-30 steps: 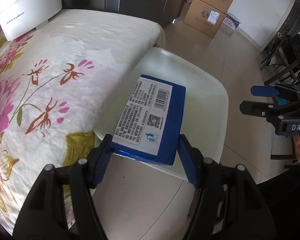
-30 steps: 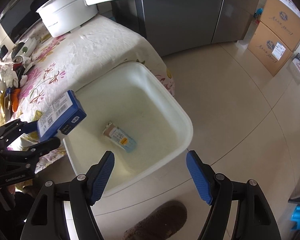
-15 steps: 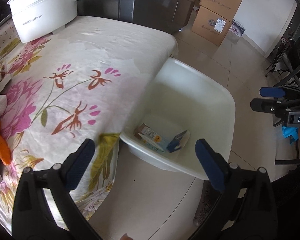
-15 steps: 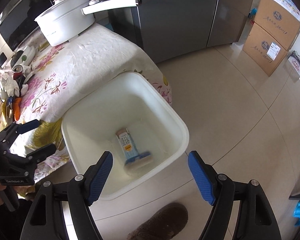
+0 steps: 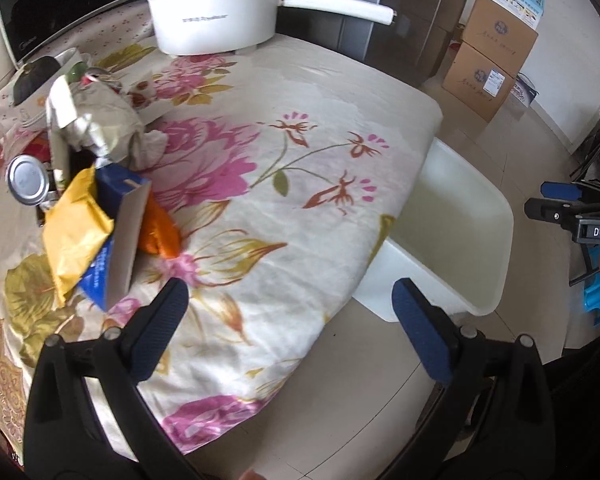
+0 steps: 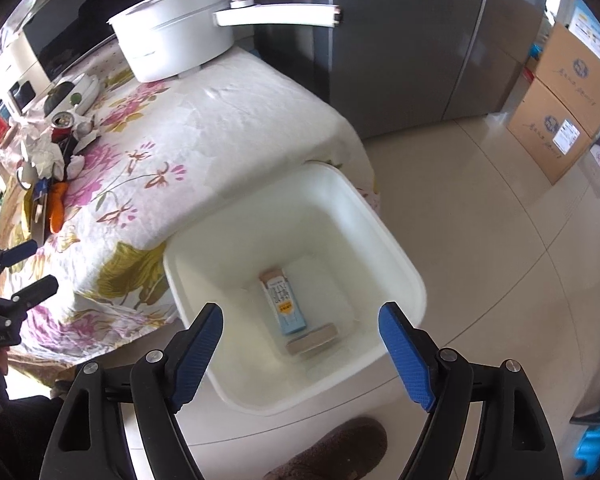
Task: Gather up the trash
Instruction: 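Move the left tool back to the table and grasp the yellow snack packet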
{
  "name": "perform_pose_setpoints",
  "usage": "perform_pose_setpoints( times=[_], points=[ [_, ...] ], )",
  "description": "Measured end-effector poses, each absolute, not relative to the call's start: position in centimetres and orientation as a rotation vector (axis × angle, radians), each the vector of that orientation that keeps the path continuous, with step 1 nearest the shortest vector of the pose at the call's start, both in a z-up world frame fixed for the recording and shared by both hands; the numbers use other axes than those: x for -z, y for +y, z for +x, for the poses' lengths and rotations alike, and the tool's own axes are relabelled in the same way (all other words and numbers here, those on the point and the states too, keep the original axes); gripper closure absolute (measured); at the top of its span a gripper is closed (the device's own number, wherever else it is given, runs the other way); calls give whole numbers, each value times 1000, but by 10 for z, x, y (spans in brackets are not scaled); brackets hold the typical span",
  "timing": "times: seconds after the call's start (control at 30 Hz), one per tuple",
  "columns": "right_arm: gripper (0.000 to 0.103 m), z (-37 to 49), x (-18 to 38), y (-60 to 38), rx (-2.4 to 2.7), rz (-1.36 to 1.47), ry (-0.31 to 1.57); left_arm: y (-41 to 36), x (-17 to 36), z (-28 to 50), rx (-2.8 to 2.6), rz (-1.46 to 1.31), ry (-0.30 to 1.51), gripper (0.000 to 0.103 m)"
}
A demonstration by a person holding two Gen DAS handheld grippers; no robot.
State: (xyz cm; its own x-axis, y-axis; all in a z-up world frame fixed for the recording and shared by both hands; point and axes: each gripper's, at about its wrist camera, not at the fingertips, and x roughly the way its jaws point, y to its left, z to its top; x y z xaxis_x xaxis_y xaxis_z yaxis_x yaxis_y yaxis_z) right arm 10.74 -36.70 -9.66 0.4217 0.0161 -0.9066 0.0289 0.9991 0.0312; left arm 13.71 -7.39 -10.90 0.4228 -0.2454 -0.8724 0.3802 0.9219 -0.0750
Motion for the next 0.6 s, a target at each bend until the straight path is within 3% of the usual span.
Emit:
perform_pose_setpoints(
  times=[0.6],
  points=[
    [19, 134, 82, -234, -158, -82, 1103, 53, 98, 128, 189, 20, 1087, 2]
  ],
)
